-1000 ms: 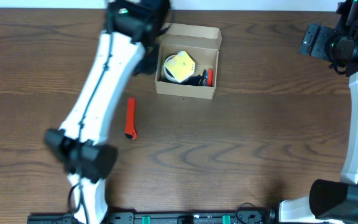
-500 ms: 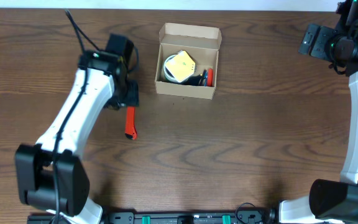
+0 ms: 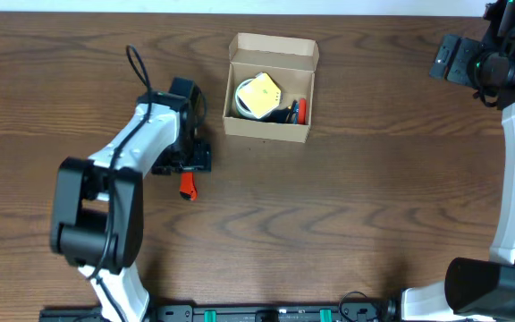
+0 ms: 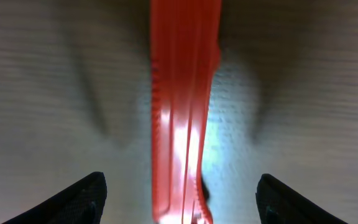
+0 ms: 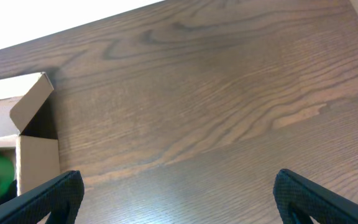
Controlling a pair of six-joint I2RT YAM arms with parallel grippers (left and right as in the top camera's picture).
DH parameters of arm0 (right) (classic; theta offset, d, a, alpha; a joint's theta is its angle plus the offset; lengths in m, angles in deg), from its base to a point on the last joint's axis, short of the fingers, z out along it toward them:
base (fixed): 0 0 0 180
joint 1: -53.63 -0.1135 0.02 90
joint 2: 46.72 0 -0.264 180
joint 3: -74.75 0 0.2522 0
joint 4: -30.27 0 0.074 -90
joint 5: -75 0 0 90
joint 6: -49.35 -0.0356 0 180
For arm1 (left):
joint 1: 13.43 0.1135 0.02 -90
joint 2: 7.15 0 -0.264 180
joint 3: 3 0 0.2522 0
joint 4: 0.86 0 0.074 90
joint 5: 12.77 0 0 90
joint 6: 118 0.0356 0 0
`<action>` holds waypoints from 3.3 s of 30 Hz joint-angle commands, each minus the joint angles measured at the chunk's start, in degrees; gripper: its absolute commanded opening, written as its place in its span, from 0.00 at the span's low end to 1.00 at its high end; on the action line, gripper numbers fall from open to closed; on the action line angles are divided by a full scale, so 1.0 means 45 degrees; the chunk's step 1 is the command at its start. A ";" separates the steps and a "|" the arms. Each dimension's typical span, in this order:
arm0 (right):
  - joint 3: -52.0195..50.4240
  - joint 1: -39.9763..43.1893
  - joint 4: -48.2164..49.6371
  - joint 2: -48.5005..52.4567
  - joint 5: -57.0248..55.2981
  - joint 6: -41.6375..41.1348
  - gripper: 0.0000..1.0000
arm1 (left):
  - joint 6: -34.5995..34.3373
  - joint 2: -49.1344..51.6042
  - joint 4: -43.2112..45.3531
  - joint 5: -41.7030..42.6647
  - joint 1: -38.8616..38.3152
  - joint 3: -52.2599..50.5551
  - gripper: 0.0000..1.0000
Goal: Pack container
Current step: 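Move the left gripper back toward the red box cutter, then lower the left gripper onto the red box cutter and grasp it, then lift the red box cutter and carry it over the box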
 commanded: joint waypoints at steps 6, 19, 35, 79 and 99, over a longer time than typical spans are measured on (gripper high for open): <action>-0.0087 0.0092 -0.0005 0.0044 -0.0126 -0.0029 0.99 | 0.0194 0.1156 0.0248 0.0194 0.0131 -0.0058 0.77; -0.0087 0.0092 -0.0005 0.0044 -0.0126 -0.0029 0.99 | 0.0180 0.1229 0.0602 0.0442 0.0136 -0.0058 0.32; -0.0087 0.0092 -0.0005 0.0044 -0.0126 -0.0029 0.99 | 0.1428 0.1171 -0.0772 0.0437 0.0136 0.0554 0.06; -0.0087 0.0092 -0.0005 0.0044 -0.0126 -0.0029 0.99 | 1.7563 0.0782 -0.4216 0.0845 -0.3531 1.0069 0.06; -0.0087 0.0092 -0.0005 0.0044 -0.0126 -0.0029 0.99 | 1.9302 0.2191 -0.2531 0.2021 -0.2798 1.0069 0.06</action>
